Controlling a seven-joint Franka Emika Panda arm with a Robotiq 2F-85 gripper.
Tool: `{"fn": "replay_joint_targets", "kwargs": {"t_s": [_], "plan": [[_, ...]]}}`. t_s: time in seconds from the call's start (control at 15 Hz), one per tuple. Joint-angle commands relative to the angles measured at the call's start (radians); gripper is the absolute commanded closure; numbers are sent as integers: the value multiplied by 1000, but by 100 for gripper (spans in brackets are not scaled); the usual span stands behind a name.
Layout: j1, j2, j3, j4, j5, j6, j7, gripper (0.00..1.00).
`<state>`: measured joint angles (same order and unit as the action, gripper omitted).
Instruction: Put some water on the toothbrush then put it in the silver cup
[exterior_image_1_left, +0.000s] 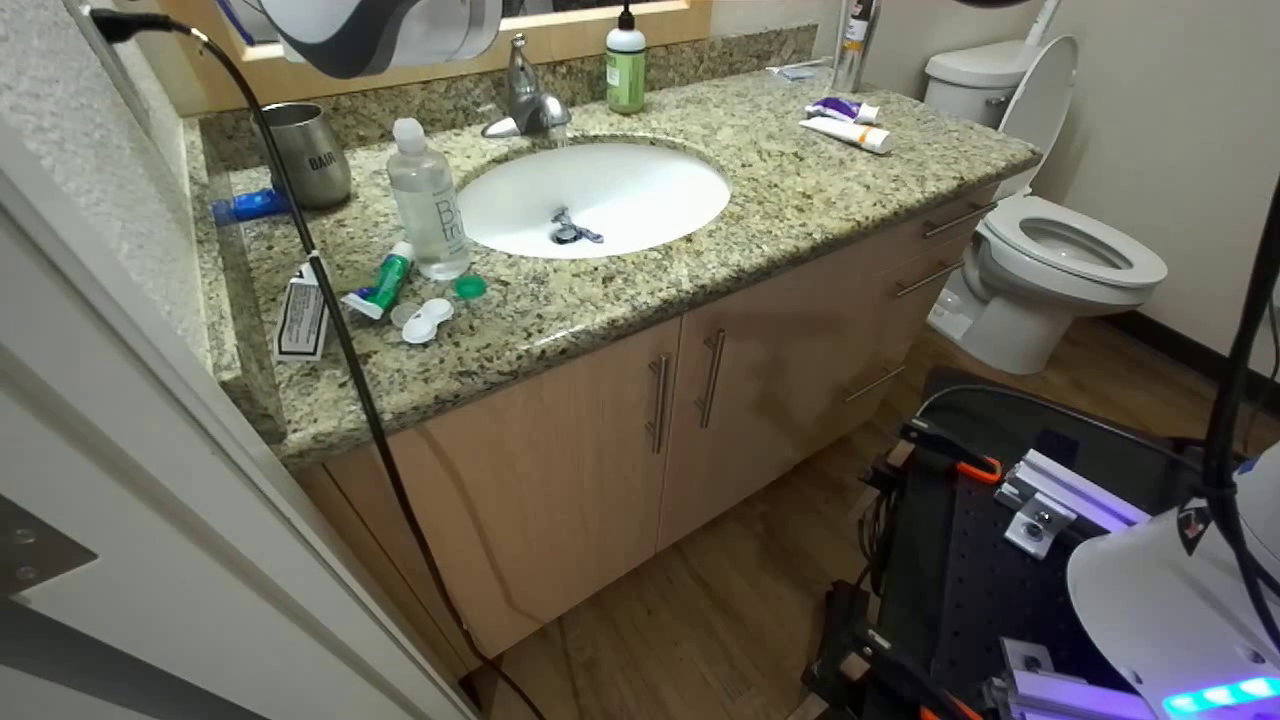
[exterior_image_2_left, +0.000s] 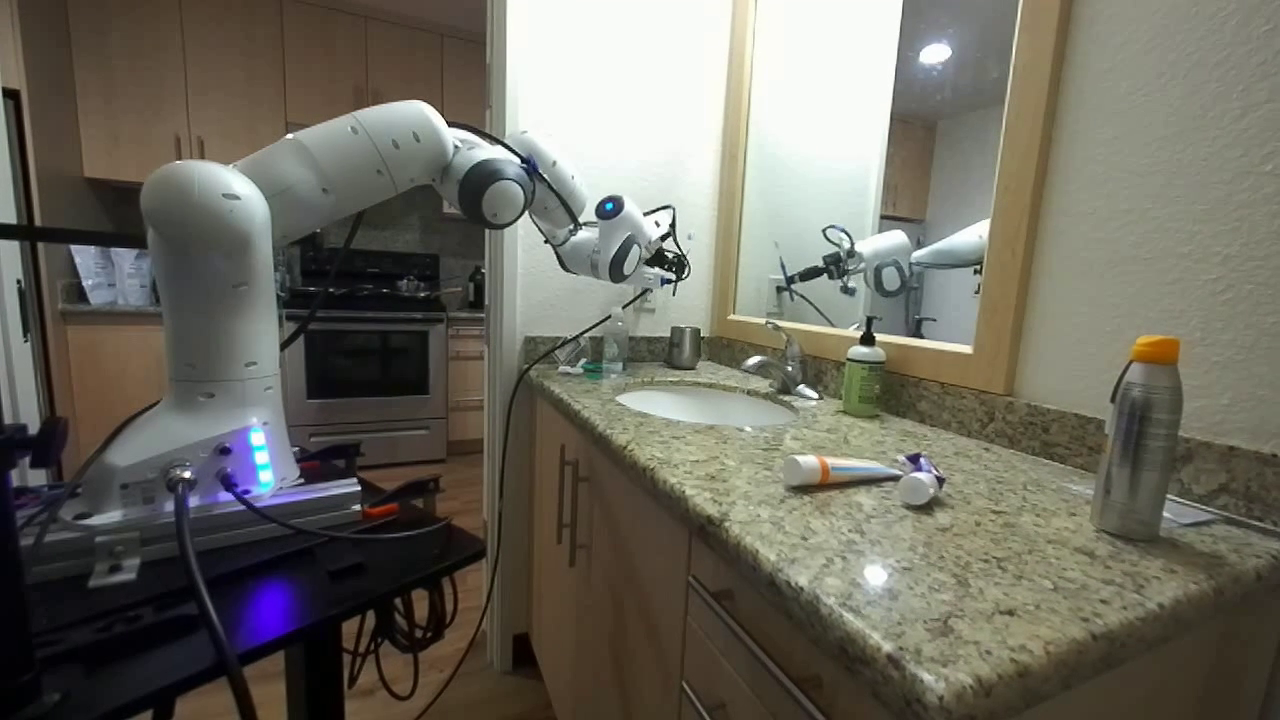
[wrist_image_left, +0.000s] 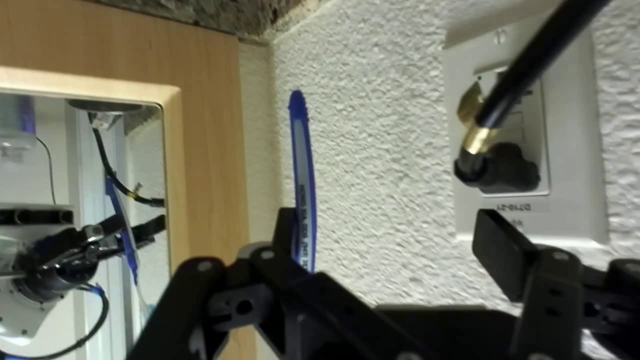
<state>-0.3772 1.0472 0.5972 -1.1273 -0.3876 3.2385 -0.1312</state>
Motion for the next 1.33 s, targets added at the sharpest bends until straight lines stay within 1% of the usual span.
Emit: {"fn": "replay_joint_targets", "kwargs": {"t_s": [0.0, 0.07, 0.13, 0.27, 0.93, 1.0, 1.27], "plan": [[-94, 19, 127, -59, -144, 80, -146, 0], [-34, 16, 64, -12, -84, 39, -67, 2], [-50, 20, 85, -18, -112, 50, -89, 1], [-68, 21, 99, -24, -128, 58, -110, 0], [-71, 21, 104, -30, -130, 62, -115, 0], [-62, -10, 80, -42, -109, 64, -88, 0], [-59, -112, 54, -125, -73, 109, 6, 0]]}}
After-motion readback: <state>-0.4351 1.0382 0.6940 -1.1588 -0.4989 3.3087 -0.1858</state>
